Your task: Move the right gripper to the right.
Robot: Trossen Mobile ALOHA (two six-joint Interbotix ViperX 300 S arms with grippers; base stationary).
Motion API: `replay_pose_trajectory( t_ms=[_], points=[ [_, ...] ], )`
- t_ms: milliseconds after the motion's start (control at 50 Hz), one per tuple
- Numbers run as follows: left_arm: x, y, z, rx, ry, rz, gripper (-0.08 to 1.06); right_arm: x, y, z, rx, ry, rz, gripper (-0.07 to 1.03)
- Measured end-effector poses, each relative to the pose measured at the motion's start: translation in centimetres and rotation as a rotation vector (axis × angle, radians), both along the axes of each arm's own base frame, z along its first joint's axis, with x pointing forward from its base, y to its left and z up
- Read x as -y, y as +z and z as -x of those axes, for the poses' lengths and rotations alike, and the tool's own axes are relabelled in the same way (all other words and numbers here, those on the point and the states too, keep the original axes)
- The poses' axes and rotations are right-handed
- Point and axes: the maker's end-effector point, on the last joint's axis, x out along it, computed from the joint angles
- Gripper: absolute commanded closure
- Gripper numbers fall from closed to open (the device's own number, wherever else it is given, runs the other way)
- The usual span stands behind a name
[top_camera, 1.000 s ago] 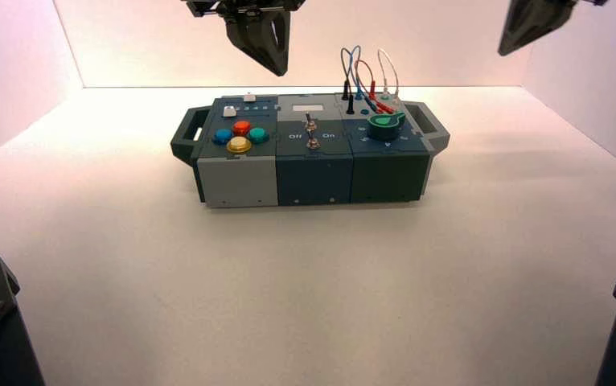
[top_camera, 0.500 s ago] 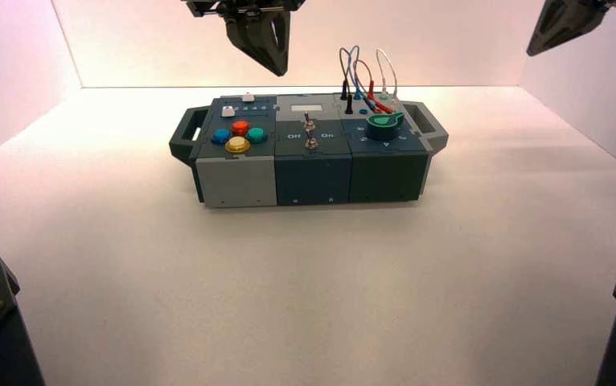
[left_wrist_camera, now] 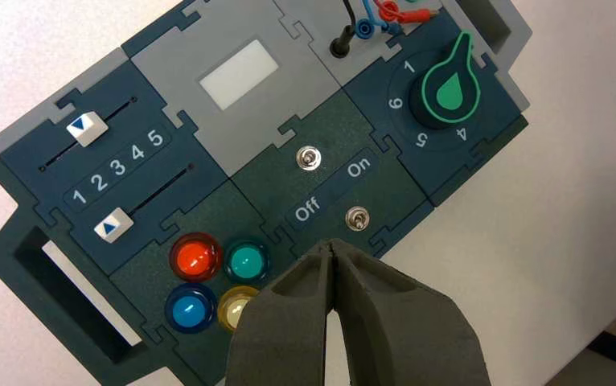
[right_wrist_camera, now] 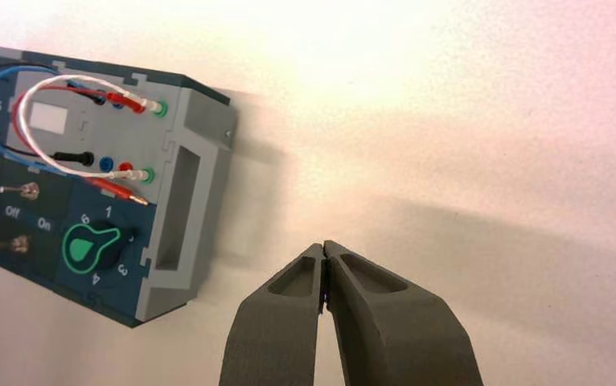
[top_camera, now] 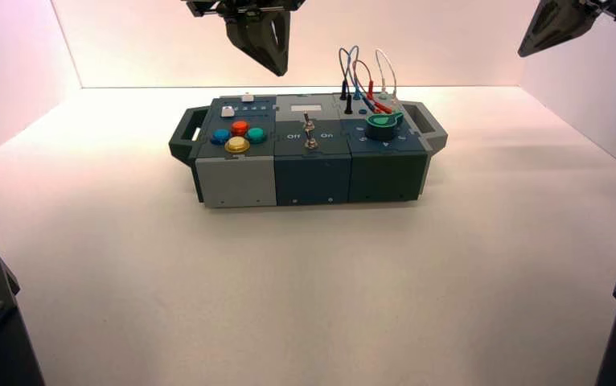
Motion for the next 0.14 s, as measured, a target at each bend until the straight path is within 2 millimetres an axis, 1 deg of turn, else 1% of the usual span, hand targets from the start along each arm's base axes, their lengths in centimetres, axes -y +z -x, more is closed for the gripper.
replay_pose_trajectory(
  t_ms=[140],
  points=[
    [0.0, 0.0, 0.0, 0.0, 0.0, 0.0, 1.01, 0.09, -0.13, -0.04, 0.004, -0.006, 0.005, 0.98]
  ],
)
